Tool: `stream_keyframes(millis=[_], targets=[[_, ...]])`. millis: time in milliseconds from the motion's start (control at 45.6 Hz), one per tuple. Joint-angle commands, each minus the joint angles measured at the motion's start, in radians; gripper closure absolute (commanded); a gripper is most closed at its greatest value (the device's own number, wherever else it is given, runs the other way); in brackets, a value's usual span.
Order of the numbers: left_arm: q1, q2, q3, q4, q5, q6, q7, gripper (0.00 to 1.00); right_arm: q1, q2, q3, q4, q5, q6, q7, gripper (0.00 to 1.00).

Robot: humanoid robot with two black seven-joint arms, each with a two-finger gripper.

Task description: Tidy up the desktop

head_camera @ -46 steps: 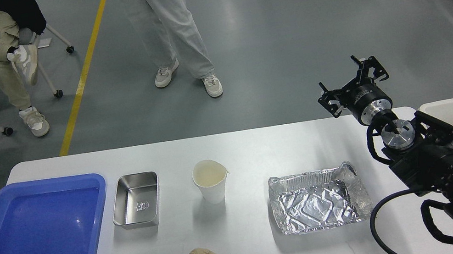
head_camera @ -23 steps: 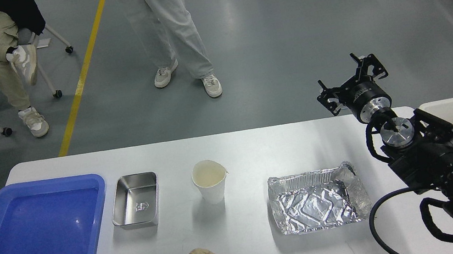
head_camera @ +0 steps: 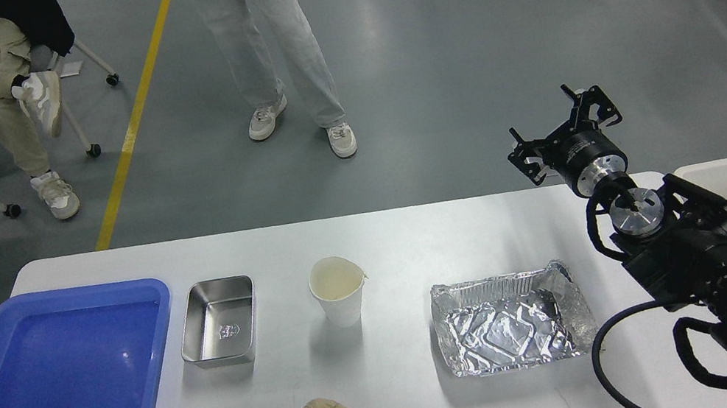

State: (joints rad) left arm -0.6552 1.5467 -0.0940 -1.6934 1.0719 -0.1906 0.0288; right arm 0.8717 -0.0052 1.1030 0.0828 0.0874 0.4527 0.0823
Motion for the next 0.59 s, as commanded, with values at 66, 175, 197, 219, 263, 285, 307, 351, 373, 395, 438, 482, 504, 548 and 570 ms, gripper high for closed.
stream_keyframes(millis=[66, 175, 197, 219, 263, 285, 307, 351, 373, 395, 438, 482, 504, 548, 570], targets=[[-0.052, 0.064, -0.219, 0.001, -0.194, -0.214, 0.000, 0.02, 0.006, 0.002, 0.000, 0.000, 0.000, -0.002, 0.000, 0.00], [-0.095, 0.081, -0.309, 0.018, -0.277, -0.288, 0.002, 0.02, 0.006, 0.004, 0.000, 0.000, 0.000, -0.002, 0.000, 0.00], [-0.104, 0.087, -0.320, 0.023, -0.286, -0.297, 0.003, 0.02, 0.006, 0.004, 0.000, -0.001, 0.000, -0.002, 0.000, 0.00], [-0.112, 0.093, -0.331, 0.024, -0.293, -0.306, 0.002, 0.02, 0.006, 0.004, 0.000, -0.001, 0.000, -0.003, 0.000, 0.00], [-0.122, 0.104, -0.346, 0.026, -0.299, -0.322, 0.002, 0.02, 0.006, 0.004, 0.000, -0.001, 0.000, -0.002, 0.000, 0.00], [-0.124, 0.108, -0.355, 0.027, -0.299, -0.329, 0.002, 0.02, 0.006, 0.004, 0.000, 0.000, 0.000, -0.003, 0.000, 0.00], [-0.126, 0.110, -0.365, 0.029, -0.300, -0.336, 0.002, 0.02, 0.006, 0.002, 0.000, -0.001, 0.000, -0.003, 0.000, 0.00], [-0.124, 0.113, -0.388, 0.037, -0.300, -0.348, 0.000, 0.02, 0.006, 0.002, 0.000, -0.001, 0.000, -0.003, 0.000, 0.00], [-0.124, 0.118, -0.400, 0.038, -0.302, -0.357, 0.000, 0.02, 0.004, 0.001, 0.000, -0.001, 0.000, -0.002, 0.000, 0.00], [-0.124, 0.125, -0.409, 0.038, -0.302, -0.365, 0.000, 0.02, 0.004, 0.001, 0.000, -0.001, 0.000, -0.003, 0.000, 0.00], [-0.124, 0.139, -0.421, 0.038, -0.305, -0.380, -0.001, 0.02, 0.003, 0.001, -0.002, -0.001, 0.000, -0.002, -0.001, 0.00], [-0.126, 0.150, -0.431, 0.038, -0.320, -0.392, -0.001, 0.02, 0.000, 0.001, -0.002, -0.001, 0.000, -0.003, 0.000, 0.00], [-0.126, 0.153, -0.437, 0.040, -0.331, -0.398, 0.000, 0.02, 0.000, 0.001, -0.002, -0.001, 0.000, -0.003, 0.000, 0.00], [-0.126, 0.156, -0.447, 0.041, -0.343, -0.408, 0.000, 0.01, -0.002, 0.002, -0.002, -0.001, 0.000, -0.002, 0.000, 0.00], [-0.126, 0.156, -0.452, 0.044, -0.348, -0.411, 0.002, 0.01, -0.002, 0.002, -0.002, -0.001, 0.000, -0.003, 0.000, 0.00]])
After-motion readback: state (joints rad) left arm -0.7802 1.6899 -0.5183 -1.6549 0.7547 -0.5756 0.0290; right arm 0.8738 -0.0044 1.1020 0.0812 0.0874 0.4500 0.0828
